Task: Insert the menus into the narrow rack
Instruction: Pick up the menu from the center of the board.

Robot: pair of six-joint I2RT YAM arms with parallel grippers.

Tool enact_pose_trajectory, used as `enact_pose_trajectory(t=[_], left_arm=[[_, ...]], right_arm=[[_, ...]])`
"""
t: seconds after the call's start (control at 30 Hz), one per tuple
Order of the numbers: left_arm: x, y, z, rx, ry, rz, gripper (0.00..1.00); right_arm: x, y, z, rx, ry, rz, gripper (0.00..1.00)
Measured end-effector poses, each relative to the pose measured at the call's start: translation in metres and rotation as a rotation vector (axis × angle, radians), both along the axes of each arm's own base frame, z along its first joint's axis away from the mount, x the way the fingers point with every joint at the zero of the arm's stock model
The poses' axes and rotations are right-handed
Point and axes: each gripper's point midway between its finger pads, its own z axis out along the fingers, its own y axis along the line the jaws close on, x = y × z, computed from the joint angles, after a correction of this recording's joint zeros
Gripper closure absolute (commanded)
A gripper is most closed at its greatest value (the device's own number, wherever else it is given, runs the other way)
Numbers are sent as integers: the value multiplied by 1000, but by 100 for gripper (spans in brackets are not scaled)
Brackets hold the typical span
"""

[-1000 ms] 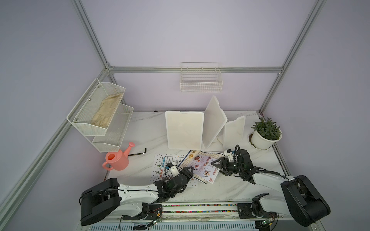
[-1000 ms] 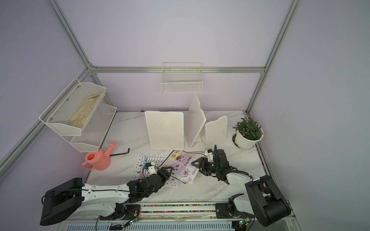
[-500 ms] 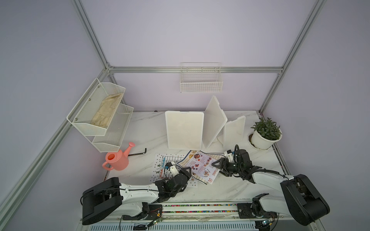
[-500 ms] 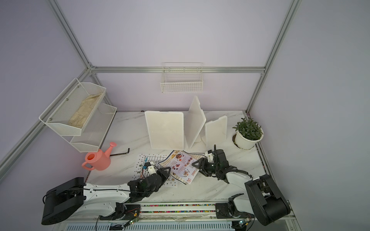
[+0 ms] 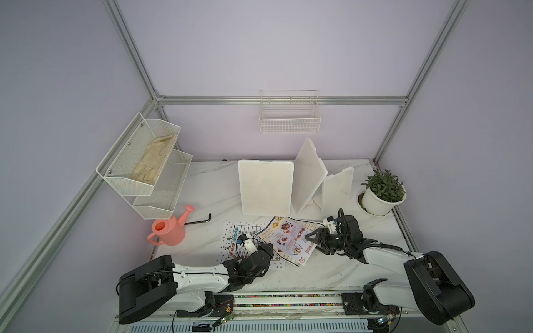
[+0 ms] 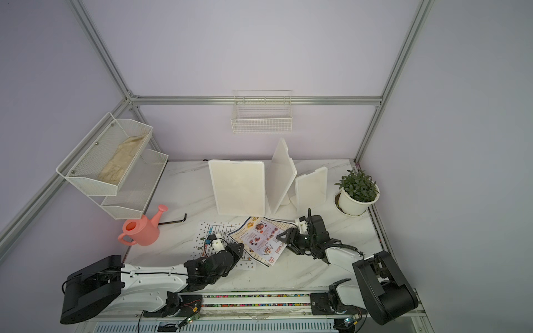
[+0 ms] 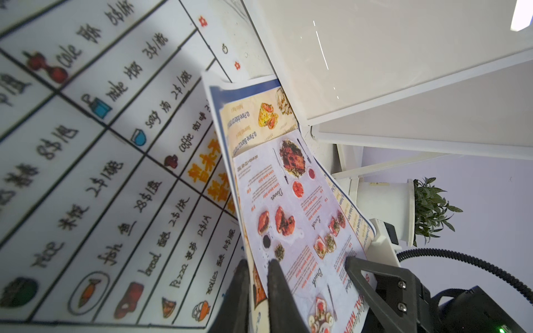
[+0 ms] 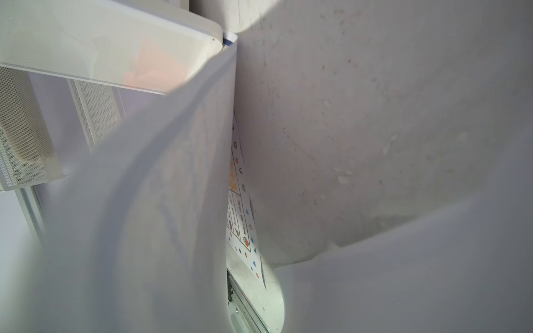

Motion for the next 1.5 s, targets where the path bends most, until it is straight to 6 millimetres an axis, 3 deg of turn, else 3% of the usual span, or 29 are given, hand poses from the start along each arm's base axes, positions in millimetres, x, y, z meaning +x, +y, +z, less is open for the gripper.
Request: enact_pose_trajectory(t=[0.17,0.3,0.47,0.67,0.9,1.07,1.23,1.37,1.5], left_arm=[[-2,4,-5,23,15,3,100],[-3,6,-9,36,20,4,100],[-6,16,-15,65,27,11,100],[-8,22,-10,69,25,16,100],[-12,34,-4,70,22,20,100],[-16,45,-3,82,19,27,100],[-17,50,-2,92,13,32,100],[-17,52,-3,99,11,33,100],[-16,53,-5,110,3,29,100]], right_arm=[[-1,-1,-1,-6,6,-1,38],[-2,-2,-4,-20,14,1,33],[2,-6,-2,-70,-3,-5,19],[12,-14,6,-149,-49,-23,17],[13,-30,-3,-268,-37,-53,16],[16,-34,2,-299,-67,-48,10],[18,-26,12,-273,-112,5,11],[19,-17,18,-247,-136,62,23],[14,-7,13,-202,-114,121,28]])
